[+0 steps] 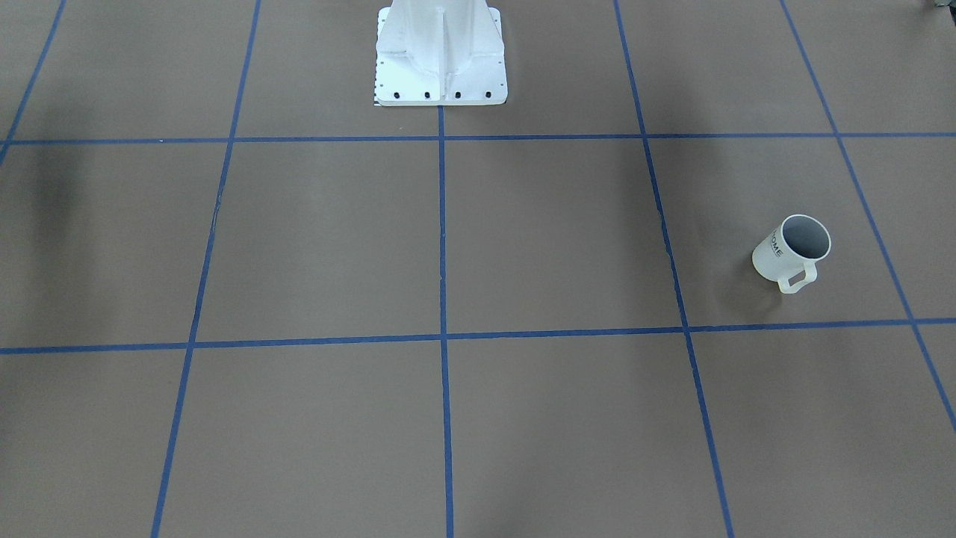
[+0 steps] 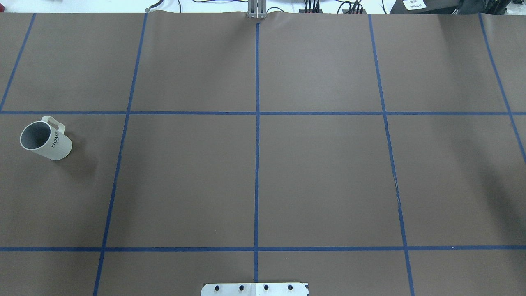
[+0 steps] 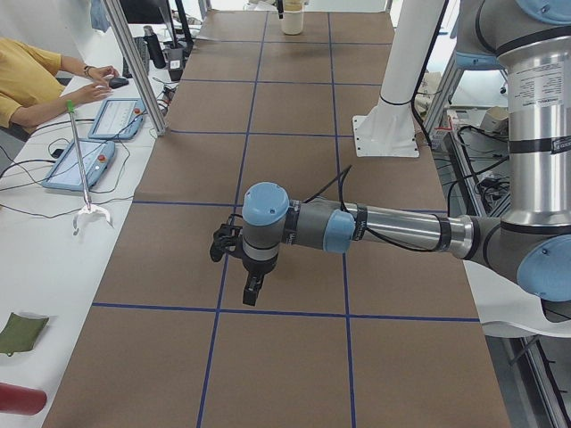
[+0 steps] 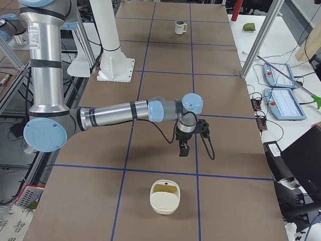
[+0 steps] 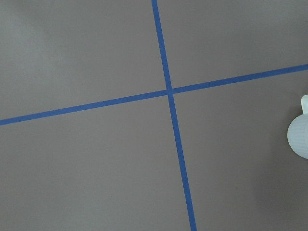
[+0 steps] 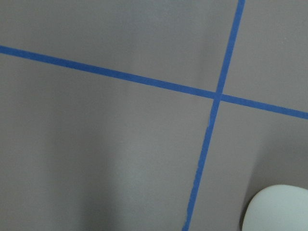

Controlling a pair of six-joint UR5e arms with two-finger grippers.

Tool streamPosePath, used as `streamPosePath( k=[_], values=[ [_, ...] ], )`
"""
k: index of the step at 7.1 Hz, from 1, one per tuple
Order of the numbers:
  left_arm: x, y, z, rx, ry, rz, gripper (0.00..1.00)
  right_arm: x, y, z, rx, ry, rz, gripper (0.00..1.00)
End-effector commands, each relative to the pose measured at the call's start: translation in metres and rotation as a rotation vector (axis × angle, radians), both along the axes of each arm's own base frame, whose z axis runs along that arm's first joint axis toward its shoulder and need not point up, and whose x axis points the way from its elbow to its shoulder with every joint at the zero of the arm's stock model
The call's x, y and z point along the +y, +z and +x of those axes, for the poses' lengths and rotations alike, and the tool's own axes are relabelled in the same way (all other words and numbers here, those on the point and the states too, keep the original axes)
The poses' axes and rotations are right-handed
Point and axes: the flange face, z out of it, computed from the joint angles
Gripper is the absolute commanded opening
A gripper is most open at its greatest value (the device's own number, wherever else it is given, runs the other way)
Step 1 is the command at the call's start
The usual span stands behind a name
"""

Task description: Left arm hands cup to right arm to dump lemon

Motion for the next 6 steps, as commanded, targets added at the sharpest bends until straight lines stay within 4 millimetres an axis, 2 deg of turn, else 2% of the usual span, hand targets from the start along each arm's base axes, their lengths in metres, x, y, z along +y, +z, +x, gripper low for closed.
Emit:
streamPosePath(
  k=[1, 6],
  values=[
    [0.003, 0.001, 0.000, 0.000, 0.000, 0.002, 1.00, 0.027, 0.023, 0.039, -0.009, 0.063, 0.006, 1.00],
    [0.002, -0.003, 0.000, 0.002, 0.001, 0.012, 1.00, 0.019, 0.008, 0.035, -0.024, 0.059, 0.040, 1.00]
  ],
)
